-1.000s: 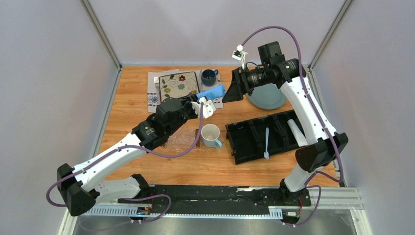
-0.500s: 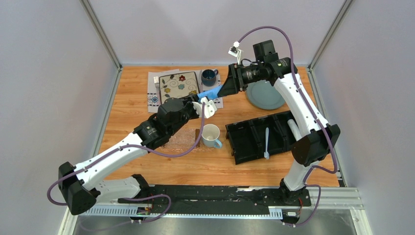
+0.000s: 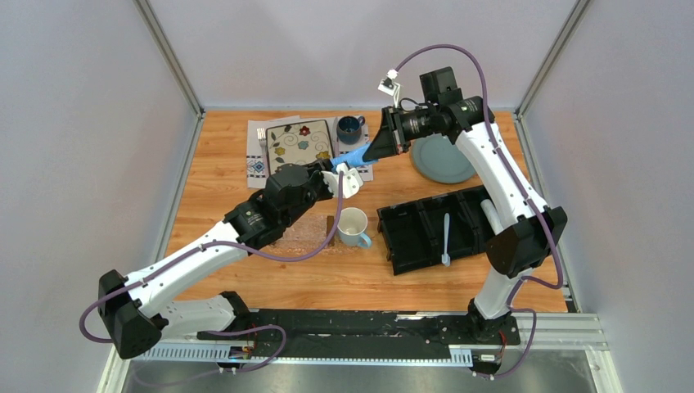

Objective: Prepare toiletry sets of a toothbrush and toothpaste on the tray

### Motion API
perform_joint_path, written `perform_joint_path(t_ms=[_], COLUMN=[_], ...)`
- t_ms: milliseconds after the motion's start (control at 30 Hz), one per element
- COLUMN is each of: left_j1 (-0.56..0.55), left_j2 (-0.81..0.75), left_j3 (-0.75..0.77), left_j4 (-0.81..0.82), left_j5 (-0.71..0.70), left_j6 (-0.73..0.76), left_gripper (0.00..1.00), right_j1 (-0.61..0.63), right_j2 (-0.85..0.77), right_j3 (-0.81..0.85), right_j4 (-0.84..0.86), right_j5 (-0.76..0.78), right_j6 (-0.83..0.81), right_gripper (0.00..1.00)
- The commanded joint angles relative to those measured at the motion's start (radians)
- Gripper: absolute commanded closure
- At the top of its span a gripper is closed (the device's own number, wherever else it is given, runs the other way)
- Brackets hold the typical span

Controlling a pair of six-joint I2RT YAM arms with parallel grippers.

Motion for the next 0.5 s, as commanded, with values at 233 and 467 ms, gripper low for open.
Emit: perform_joint_path(t_ms=[233, 467], left_j1=[0.006, 0.124], left_j2=[-0.031, -0.037], left_j3=[0.14, 0.27], left_j4=[-0.218, -0.396], left_j5=[0.25, 0.563], left_j6=[-0.077, -0.156], left_gripper=[0.42, 0.36], right_j1=[0.01, 0.014], right_j2=[-0.018, -0.028], right_j3=[0.15, 0.18], right_j4=[-0.143, -0.241], right_j5=[0.193, 0.237], right_j6=[-0.177, -0.328], right_gripper=[1.0, 1.0])
